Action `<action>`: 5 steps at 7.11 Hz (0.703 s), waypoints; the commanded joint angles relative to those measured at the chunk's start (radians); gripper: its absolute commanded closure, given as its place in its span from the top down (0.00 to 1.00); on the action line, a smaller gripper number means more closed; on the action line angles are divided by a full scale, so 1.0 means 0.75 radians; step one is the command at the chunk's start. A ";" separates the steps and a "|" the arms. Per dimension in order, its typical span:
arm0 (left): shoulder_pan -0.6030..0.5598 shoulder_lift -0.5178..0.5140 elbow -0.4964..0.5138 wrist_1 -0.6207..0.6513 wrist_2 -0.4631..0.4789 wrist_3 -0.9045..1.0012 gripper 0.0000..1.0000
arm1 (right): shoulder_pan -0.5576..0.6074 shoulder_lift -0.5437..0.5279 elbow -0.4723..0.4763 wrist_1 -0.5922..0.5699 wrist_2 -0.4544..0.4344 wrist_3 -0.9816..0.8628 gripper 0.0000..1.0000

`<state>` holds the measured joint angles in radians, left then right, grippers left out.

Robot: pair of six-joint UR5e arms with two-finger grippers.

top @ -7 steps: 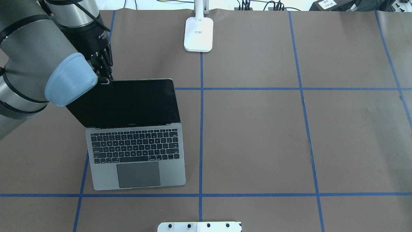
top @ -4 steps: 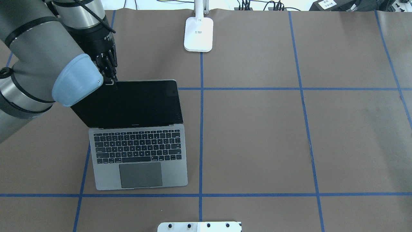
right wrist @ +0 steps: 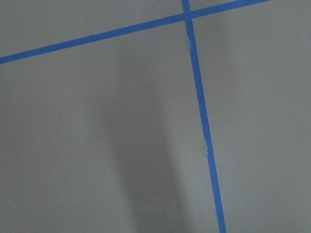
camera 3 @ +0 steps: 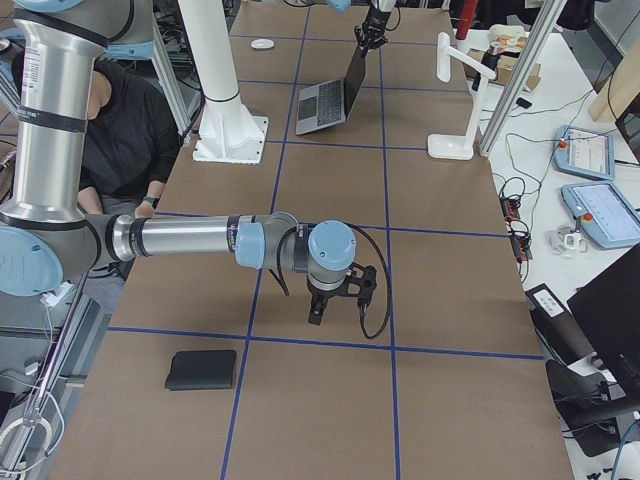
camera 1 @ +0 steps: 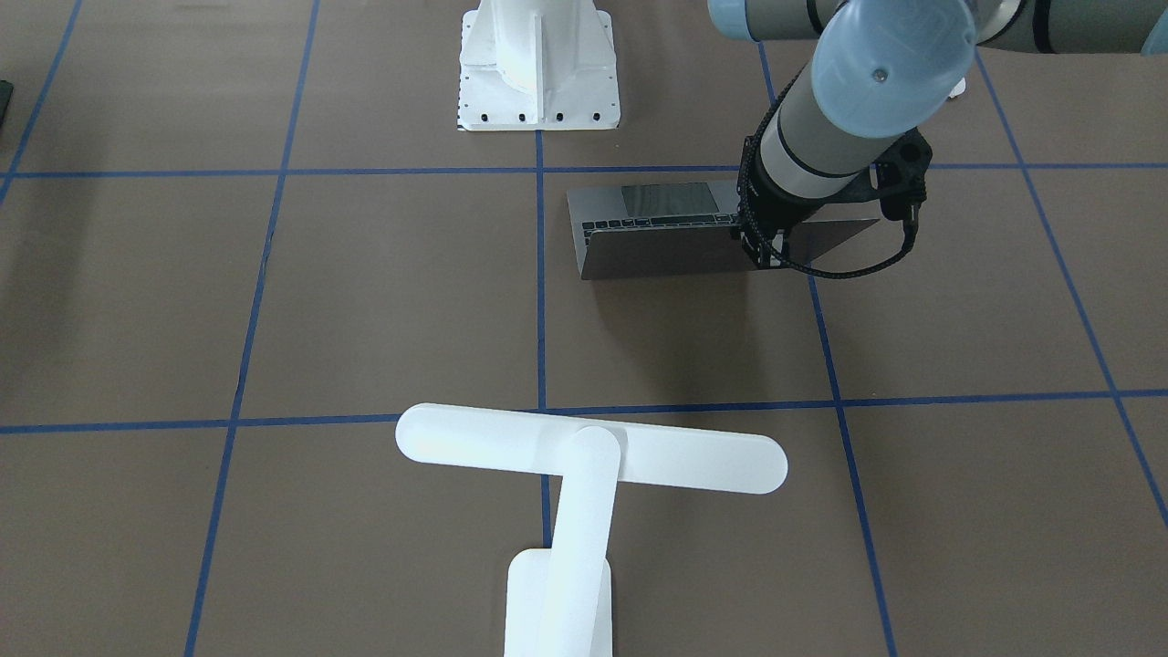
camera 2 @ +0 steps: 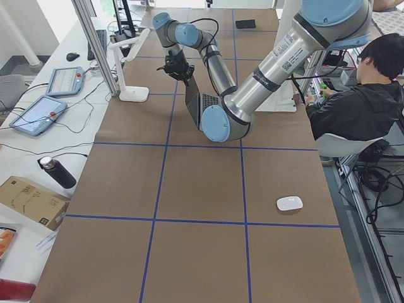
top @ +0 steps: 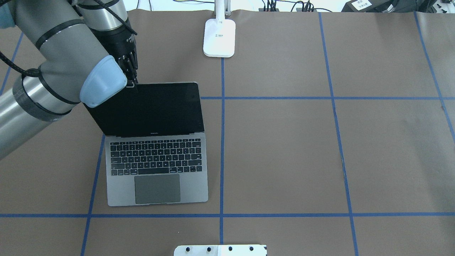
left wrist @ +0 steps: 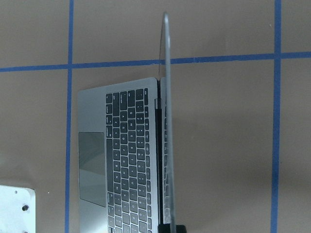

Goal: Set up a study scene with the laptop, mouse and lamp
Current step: 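Slide the laptop with the left gripper toward the white lamp base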

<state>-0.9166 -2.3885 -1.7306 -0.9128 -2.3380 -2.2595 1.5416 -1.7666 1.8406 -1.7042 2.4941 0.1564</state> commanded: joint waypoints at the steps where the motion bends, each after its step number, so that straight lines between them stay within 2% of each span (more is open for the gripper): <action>1: -0.003 -0.002 0.088 -0.110 0.004 0.000 0.00 | -0.002 -0.001 -0.002 0.000 0.000 0.000 0.99; 5: -0.023 -0.022 0.286 -0.327 0.025 0.000 0.00 | 0.000 0.001 0.000 0.000 -0.002 0.002 0.99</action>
<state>-0.9315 -2.4006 -1.5636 -1.1057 -2.3264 -2.2589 1.5416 -1.7658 1.8402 -1.7042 2.4928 0.1569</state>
